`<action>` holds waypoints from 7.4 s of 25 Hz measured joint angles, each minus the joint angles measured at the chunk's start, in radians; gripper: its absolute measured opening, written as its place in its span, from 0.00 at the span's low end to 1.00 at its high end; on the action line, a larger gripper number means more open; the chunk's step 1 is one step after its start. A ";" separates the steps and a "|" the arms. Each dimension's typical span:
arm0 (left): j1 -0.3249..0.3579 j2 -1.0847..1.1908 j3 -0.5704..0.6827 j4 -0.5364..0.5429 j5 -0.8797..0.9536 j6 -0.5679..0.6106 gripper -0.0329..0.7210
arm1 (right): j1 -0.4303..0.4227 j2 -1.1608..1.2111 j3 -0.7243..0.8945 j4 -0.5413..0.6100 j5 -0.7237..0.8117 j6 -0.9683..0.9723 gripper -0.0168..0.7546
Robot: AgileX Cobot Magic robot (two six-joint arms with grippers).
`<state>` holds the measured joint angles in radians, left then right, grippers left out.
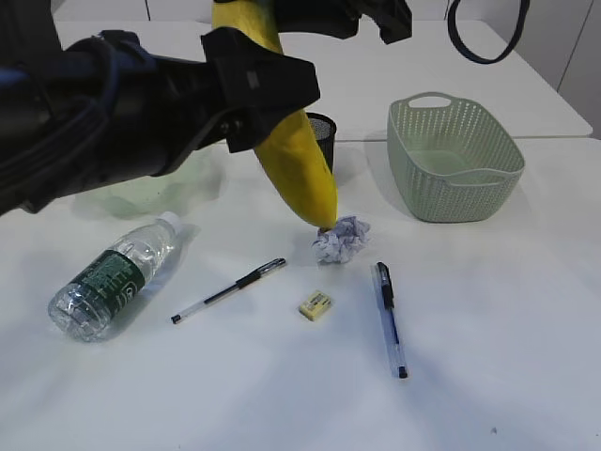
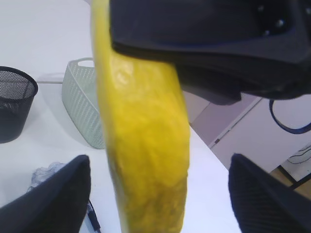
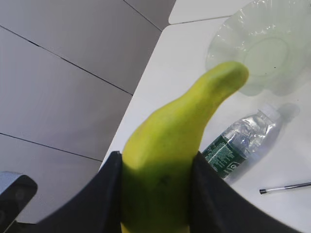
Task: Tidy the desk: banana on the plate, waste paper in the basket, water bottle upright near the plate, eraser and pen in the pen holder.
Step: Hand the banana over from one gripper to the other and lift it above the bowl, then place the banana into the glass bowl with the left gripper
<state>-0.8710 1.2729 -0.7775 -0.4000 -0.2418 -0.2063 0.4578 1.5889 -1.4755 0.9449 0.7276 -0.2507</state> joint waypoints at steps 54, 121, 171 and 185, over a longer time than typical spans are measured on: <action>-0.002 0.081 -0.002 0.000 -0.147 0.036 0.45 | 0.000 0.000 -0.002 0.023 0.043 -0.093 0.63; 0.712 0.716 -0.439 0.023 -0.186 -0.827 0.44 | -0.082 -0.159 0.190 -1.256 0.446 0.531 0.77; 0.760 0.903 -0.505 0.319 -0.270 -1.043 0.73 | -0.082 -0.159 0.190 -1.256 0.456 0.531 0.77; 0.760 0.759 -0.505 0.634 -0.178 -1.045 0.73 | -0.082 -0.159 0.190 -1.264 0.456 0.531 0.77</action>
<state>-0.1114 2.0319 -1.2827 0.2338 -0.4197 -1.2509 0.3761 1.4304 -1.2860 -0.3189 1.1836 0.2800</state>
